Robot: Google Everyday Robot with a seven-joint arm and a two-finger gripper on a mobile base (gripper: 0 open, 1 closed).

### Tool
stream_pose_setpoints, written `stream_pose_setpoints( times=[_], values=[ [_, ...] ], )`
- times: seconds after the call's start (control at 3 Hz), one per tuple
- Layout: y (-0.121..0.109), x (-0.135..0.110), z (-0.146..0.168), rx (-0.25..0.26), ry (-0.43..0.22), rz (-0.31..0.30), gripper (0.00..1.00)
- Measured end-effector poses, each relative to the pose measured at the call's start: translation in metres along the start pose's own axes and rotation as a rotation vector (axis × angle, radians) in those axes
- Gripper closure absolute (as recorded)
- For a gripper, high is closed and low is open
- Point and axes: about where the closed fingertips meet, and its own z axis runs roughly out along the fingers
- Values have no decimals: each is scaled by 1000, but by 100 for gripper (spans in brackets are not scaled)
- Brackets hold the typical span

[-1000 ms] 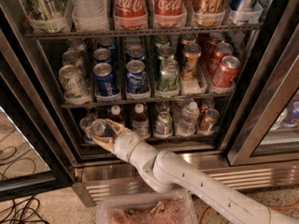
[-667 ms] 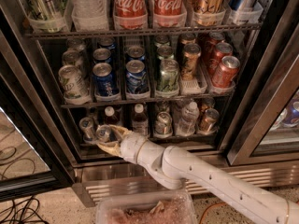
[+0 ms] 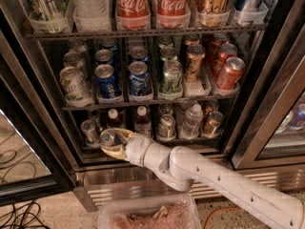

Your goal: Pick redbull can from bottom shelf of fridge

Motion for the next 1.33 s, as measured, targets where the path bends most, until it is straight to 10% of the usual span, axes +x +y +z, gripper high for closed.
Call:
stream_pose_setpoints(
  times=[0.67, 1.33],
  values=[
    [28, -18, -6, -104, -30, 2, 100],
    [98, -48, -64, -14, -88, 43, 100]
  ],
)
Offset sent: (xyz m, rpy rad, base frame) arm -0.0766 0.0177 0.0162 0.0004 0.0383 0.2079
